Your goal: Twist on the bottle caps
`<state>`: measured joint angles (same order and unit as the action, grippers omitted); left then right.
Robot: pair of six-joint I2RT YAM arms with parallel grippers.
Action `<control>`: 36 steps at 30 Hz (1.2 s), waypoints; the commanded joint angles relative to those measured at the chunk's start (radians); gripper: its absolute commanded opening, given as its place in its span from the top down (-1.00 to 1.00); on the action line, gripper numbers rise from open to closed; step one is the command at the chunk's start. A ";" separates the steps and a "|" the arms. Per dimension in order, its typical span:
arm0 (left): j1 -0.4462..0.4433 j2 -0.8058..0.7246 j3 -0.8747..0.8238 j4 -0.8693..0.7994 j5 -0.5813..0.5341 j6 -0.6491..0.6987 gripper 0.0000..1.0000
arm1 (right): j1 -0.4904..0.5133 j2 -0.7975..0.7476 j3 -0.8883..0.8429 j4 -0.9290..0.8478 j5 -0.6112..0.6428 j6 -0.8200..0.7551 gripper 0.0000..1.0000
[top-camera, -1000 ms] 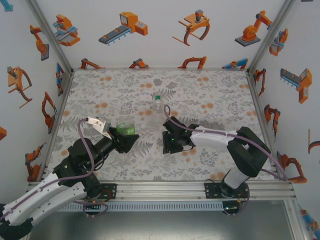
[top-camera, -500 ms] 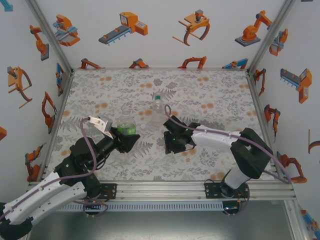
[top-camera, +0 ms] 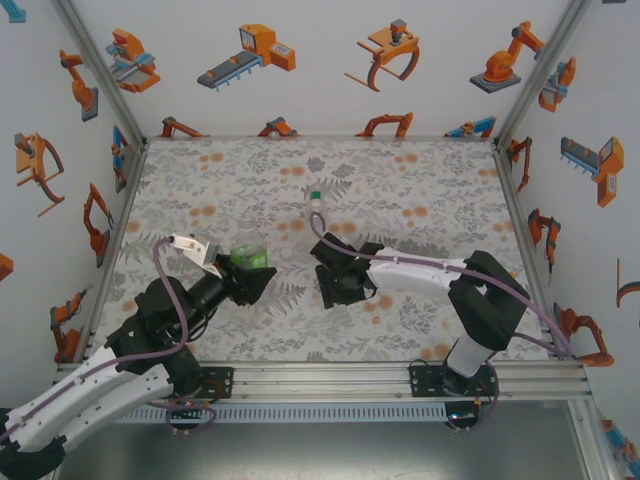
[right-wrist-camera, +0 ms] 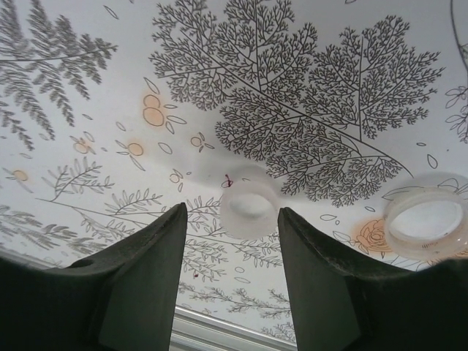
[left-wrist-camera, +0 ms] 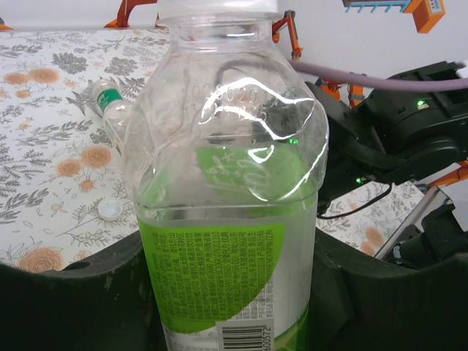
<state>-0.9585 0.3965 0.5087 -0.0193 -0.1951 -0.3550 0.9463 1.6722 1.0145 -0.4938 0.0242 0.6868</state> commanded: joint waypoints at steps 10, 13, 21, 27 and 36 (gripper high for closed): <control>0.004 -0.018 -0.019 0.000 -0.023 -0.015 1.00 | 0.017 0.008 0.024 -0.032 0.023 -0.007 -0.03; 0.004 -0.022 -0.022 -0.005 -0.029 -0.016 1.00 | 0.021 -0.008 0.040 -0.046 0.026 -0.008 -0.03; 0.004 -0.030 -0.030 -0.004 -0.041 -0.019 1.00 | 0.059 -0.006 0.078 -0.068 0.041 0.006 -0.03; 0.004 -0.031 -0.030 -0.008 -0.044 -0.019 1.00 | 0.064 0.015 0.082 -0.068 0.043 0.007 -0.03; 0.004 -0.041 -0.035 -0.013 -0.050 -0.022 1.00 | 0.065 0.046 0.073 -0.058 0.041 0.005 -0.03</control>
<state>-0.9585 0.3691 0.4847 -0.0360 -0.2317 -0.3626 1.0050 1.6962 1.0782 -0.5350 0.0463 0.6880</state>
